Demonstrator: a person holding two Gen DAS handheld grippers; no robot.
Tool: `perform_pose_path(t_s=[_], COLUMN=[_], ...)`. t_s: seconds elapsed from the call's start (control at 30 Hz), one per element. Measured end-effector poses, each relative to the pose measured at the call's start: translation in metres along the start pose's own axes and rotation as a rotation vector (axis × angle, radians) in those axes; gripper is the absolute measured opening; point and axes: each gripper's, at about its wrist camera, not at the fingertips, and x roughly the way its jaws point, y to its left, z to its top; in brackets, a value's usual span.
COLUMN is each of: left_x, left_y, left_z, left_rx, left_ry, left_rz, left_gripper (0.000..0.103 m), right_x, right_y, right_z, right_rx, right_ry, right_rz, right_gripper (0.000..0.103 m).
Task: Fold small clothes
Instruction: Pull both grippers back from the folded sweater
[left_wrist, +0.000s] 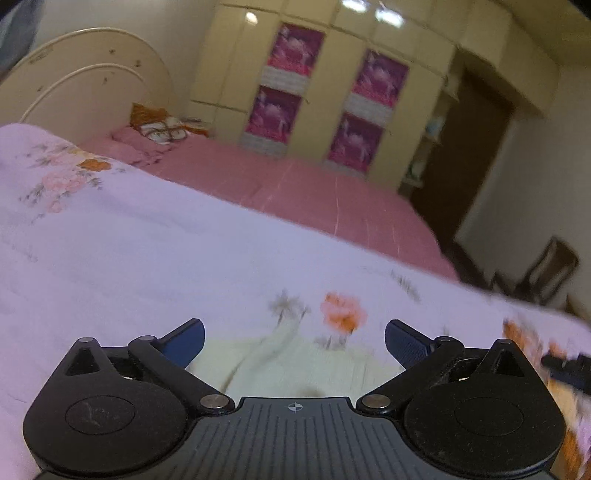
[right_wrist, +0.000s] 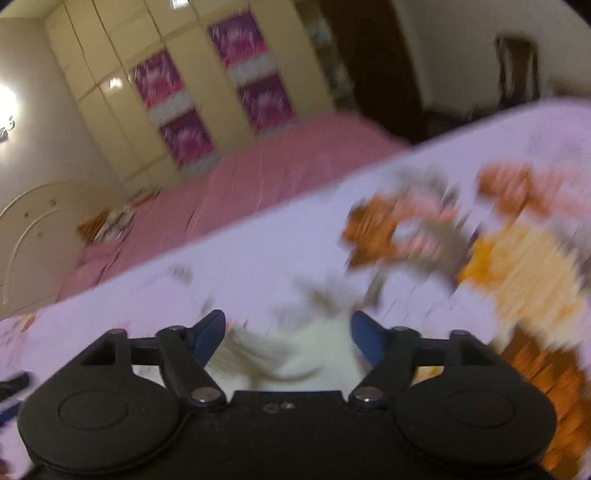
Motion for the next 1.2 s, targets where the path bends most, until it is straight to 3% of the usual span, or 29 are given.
perform_pose_path(t_s=[0.03,0.07,0.23,0.33,0.43,0.5,0.57,0.67,0.73,0.8,0.87,0.9,0.97,1.07,1.13,1.2], left_x=[-0.002,-0.003,0.0,0.014,0.017,0.009,-0.004,-0.014,-0.005,0.006,0.013,0.014,0.013,0.011,0.009,0.009], left_y=[-0.002,-0.005,-0.034,-0.028,0.004,0.017,0.009,-0.023,-0.048,-0.063,-0.065,-0.064,-0.06,-0.059,-0.054,-0.057], left_z=[-0.004,-0.01,-0.04,-0.045,-0.051,-0.05,-0.046,-0.045,-0.047,-0.055,-0.065,-0.069,-0.07,-0.066,-0.06,-0.058], left_rx=[0.025,0.058,0.206,0.213,0.123,0.081,0.086,0.188,0.245,0.285,0.312,0.341,0.34,0.325,0.288,0.293], left_ry=[0.011,0.023,0.072,0.099,0.101,0.098,0.064,0.031,0.076,0.117,0.131,0.113,0.105,0.091,0.078,0.063], left_rz=[-0.007,-0.022,-0.08,0.003,0.13,0.126,0.084,-0.013,-0.085,-0.101,-0.076,-0.065,-0.061,-0.031,-0.018,-0.037], left_gripper=[0.102,0.102,0.102,0.102,0.103,0.102,0.102,0.102,0.103,0.103,0.103,0.103,0.103,0.103,0.103,0.103], right_x=[-0.002,-0.004,0.001,0.015,0.034,0.031,0.023,0.001,-0.004,0.0,0.006,0.015,0.023,0.039,0.04,0.028], right_y=[0.002,0.007,0.043,0.053,0.039,0.022,0.021,0.041,0.069,0.094,0.108,0.113,0.108,0.089,0.087,0.092], right_z=[0.0,-0.003,-0.032,-0.038,-0.044,-0.037,-0.032,-0.034,-0.044,-0.054,-0.061,-0.066,-0.073,-0.061,-0.053,-0.051], right_rx=[-0.033,-0.08,-0.284,-0.324,-0.438,-0.356,-0.314,-0.328,-0.41,-0.485,-0.552,-0.61,-0.681,-0.597,-0.537,-0.519], right_ry=[0.011,0.03,0.106,0.154,0.132,0.12,0.124,0.097,0.123,0.173,0.196,0.211,0.152,0.128,0.151,0.129], right_rz=[0.006,0.018,0.063,0.054,-0.089,-0.116,-0.102,0.022,0.1,0.165,0.175,0.137,0.069,-0.007,0.001,0.041], right_gripper=[0.045,0.042,0.04,0.038,0.035,0.036,0.036,0.036,0.035,0.033,0.039,0.039,0.041,0.041,0.041,0.035])
